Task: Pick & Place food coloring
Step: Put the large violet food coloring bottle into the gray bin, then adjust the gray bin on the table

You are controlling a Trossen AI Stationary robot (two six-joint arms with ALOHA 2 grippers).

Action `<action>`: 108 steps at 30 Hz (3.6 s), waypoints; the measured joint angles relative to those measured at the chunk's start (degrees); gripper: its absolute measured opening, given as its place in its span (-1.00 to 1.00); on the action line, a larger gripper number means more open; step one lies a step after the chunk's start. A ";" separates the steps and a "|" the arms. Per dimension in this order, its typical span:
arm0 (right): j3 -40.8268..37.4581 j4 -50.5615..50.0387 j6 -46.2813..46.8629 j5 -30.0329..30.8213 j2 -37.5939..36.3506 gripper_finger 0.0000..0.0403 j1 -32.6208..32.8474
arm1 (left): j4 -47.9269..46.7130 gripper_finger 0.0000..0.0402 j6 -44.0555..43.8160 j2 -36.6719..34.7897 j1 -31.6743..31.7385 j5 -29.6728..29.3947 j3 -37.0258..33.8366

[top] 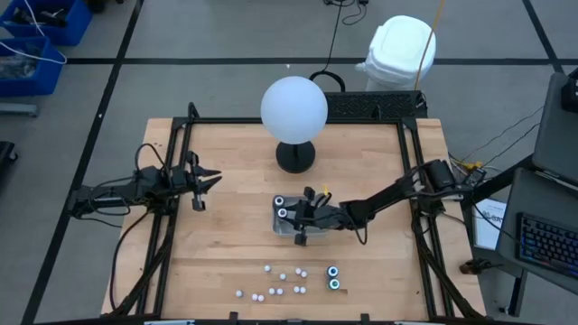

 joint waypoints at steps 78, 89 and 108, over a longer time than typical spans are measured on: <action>0.31 6.66 2.44 -1.66 3.73 0.28 -0.64 | 1.57 -0.62 -4.58 0.02 0.00 0.00 0.01; 0.31 7.17 2.38 -1.56 3.69 0.31 -0.39 | 2.57 -0.62 -4.37 0.02 -0.01 -0.48 -0.01; 0.31 8.57 -1.19 -1.36 2.72 0.31 0.17 | 1.17 -0.62 -4.35 0.02 -0.01 -0.41 0.00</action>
